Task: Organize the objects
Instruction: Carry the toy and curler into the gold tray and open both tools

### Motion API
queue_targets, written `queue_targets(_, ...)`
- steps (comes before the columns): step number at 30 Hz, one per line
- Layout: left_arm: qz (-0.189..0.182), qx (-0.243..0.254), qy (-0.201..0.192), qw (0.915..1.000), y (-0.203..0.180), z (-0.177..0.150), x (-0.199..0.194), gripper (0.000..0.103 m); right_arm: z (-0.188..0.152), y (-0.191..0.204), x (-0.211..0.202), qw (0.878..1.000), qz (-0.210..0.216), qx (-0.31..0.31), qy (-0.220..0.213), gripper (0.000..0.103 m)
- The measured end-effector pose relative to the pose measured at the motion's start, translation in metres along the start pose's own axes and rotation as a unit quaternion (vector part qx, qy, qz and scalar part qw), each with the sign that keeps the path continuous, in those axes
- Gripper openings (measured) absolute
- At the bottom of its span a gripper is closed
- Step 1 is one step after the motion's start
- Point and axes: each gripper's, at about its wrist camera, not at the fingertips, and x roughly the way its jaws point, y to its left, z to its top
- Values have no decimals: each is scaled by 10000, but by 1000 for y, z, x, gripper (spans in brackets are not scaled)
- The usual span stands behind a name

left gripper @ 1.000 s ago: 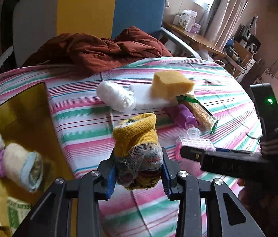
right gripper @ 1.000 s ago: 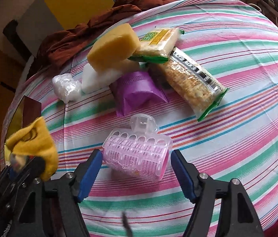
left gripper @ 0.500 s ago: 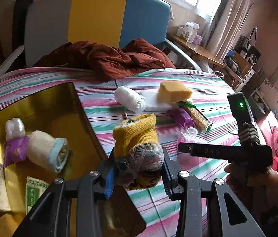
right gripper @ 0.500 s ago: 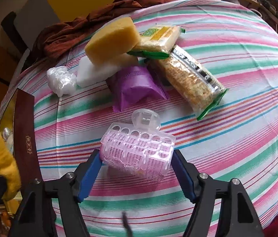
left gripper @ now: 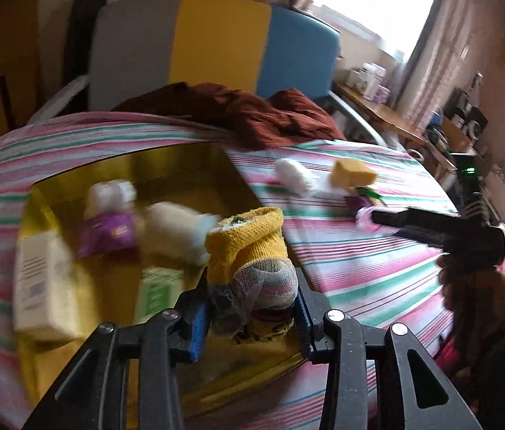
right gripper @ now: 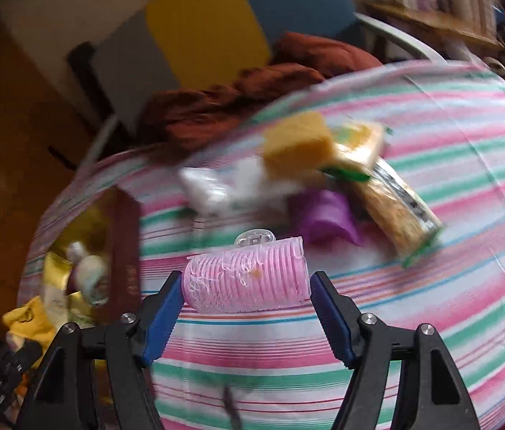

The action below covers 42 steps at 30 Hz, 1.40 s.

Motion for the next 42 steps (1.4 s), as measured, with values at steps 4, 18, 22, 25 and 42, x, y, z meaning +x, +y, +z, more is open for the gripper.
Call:
queue_targets(4,284,-188,-79,9994,34,-17,-17,41,5,51,14,9990,317,-318,-17,72)
queue_targets(18,592,-644,-201,9960,82,-46,-29,66,30,200,74,9921,263,-1197,271,73)
queue_targets(22,653,-744,-262,9947,88,-51,-34,79,48,198,83,9951,530,-789,282,74)
queue_targets(25,672,-768,-342,9942,90,-52,-39,80,53,195,76,9957,663,-626,150,76)
queue_targets(42,1268,-598,-589,9884,84,-49,-49,93,-47,188,47,9856,-211,-1672,120,76)
